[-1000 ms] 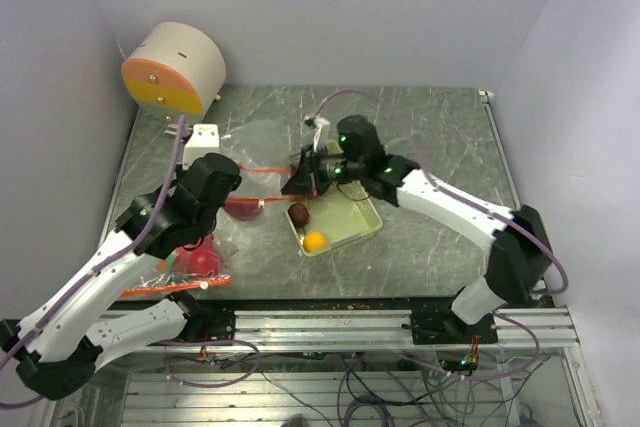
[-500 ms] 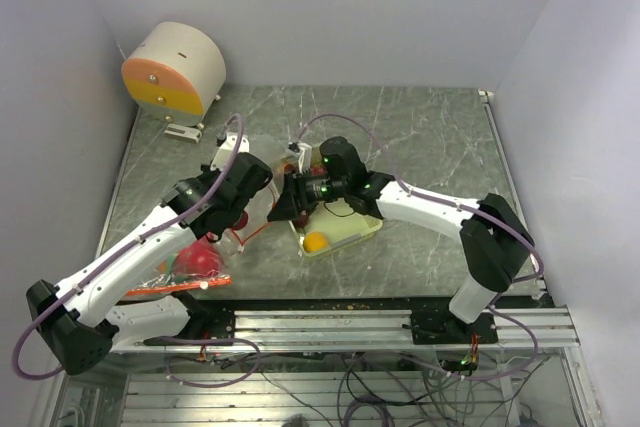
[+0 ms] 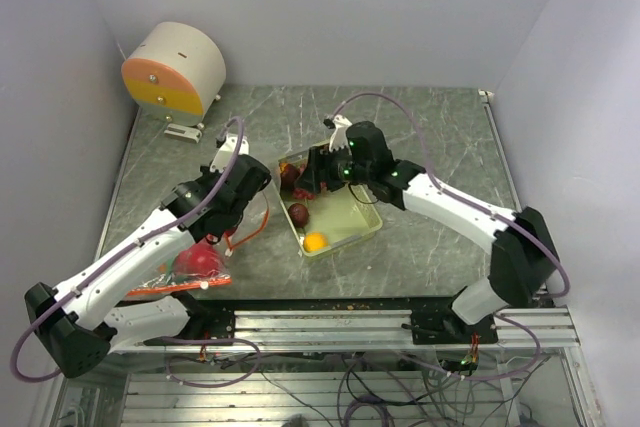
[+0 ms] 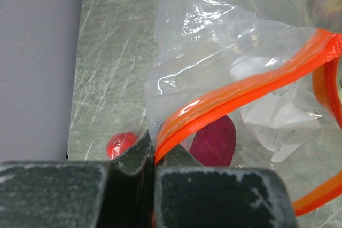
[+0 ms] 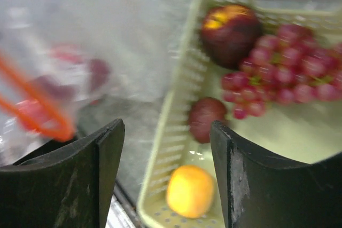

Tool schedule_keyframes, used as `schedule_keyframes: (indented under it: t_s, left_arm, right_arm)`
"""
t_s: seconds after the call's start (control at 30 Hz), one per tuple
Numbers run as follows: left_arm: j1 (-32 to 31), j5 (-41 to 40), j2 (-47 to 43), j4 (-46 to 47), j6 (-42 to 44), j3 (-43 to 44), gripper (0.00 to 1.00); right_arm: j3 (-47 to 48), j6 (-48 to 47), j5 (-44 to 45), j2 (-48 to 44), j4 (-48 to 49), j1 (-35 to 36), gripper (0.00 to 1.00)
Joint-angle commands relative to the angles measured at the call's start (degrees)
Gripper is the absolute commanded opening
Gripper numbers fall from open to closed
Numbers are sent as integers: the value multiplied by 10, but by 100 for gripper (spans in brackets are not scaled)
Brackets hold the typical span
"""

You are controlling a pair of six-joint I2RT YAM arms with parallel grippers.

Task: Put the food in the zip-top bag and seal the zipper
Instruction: Pick up the fake fruit from the bin.

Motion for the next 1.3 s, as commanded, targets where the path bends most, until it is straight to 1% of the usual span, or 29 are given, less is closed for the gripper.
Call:
schedule_keyframes:
  t_s: [0.0, 0.07, 0.23, 0.43, 0.53, 0.77, 0.8, 0.83, 0.93, 0.97, 1.0, 1.07, 1.17, 1.27]
  left_arm:
    - [4, -37, -24, -3, 10, 24, 7]
    - [4, -46, -26, -8, 13, 33, 7]
    - [4, -48, -26, -9, 16, 37, 7]
    - [4, -41, -28, 4, 20, 21, 7]
    - [3, -39, -31, 6, 23, 20, 7]
    - [4, -24, -36, 14, 27, 14, 7]
    - [3, -23, -36, 16, 28, 14, 7]
    - [4, -23, -36, 15, 28, 14, 7]
    - [4, -23, -38, 12, 28, 17, 7]
    - [5, -23, -40, 13, 29, 16, 7]
    - [4, -21, -42, 15, 32, 16, 7]
    - [4, -19, -41, 18, 37, 15, 7]
    - [4, -16, -30, 18, 35, 20, 7]
    - [5, 1, -12, 12, 25, 35, 7]
  right_arm:
    - [29, -10, 139, 65, -71, -18, 66]
    - [37, -1, 146, 90, -58, -24, 73]
    - [64, 14, 192, 152, -48, -27, 76]
    - [91, 28, 183, 225, -22, -27, 77]
    - [103, 36, 195, 252, -14, -25, 78]
    - [108, 41, 265, 313, -8, -13, 77]
    - [109, 41, 276, 320, -9, -10, 74]
    - [108, 44, 288, 323, -11, -6, 68]
    - [85, 45, 316, 307, -1, 1, 43]
    - [72, 43, 322, 296, 7, 2, 30]
    - [56, 41, 326, 273, 16, 2, 23]
    - [31, 30, 326, 229, 29, 2, 12]
    - [1, 4, 305, 165, 38, 2, 6]
    - [-29, -23, 259, 92, 44, 2, 4]
